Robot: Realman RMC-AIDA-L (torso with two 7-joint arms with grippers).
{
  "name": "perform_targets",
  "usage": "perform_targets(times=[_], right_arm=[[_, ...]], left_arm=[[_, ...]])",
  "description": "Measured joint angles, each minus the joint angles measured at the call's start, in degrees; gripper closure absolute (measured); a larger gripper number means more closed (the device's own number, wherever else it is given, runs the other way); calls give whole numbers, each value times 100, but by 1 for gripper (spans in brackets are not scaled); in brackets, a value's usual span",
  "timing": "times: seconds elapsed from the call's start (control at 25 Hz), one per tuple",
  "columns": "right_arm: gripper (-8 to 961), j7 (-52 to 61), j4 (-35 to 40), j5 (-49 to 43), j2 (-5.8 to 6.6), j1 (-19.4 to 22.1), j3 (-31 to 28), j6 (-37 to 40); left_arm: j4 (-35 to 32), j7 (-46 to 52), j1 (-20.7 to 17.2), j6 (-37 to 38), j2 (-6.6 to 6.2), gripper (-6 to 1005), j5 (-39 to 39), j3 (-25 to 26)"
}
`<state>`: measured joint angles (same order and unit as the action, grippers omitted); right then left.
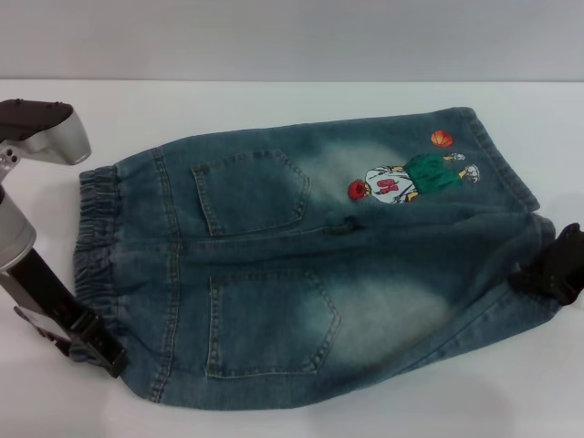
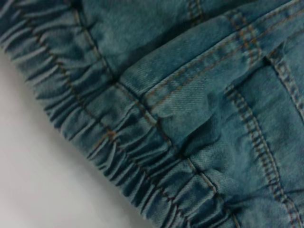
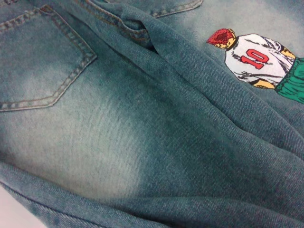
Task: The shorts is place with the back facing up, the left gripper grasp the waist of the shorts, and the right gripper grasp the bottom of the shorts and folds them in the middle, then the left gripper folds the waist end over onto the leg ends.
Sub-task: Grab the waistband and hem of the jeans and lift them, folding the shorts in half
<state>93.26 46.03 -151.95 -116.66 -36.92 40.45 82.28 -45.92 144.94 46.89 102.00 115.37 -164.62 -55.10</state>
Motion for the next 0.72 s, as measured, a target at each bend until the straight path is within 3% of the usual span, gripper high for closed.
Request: perform_targets(times=[0.56, 0.72], right_arm=[[947, -7, -153, 10, 47, -40, -1, -95], [947, -6, -140, 7, 59, -52, -1, -102]], left_arm=[[-313, -12, 115, 15, -38, 259, -20, 9], [-277, -60, 118, -7, -36, 338, -39, -9]])
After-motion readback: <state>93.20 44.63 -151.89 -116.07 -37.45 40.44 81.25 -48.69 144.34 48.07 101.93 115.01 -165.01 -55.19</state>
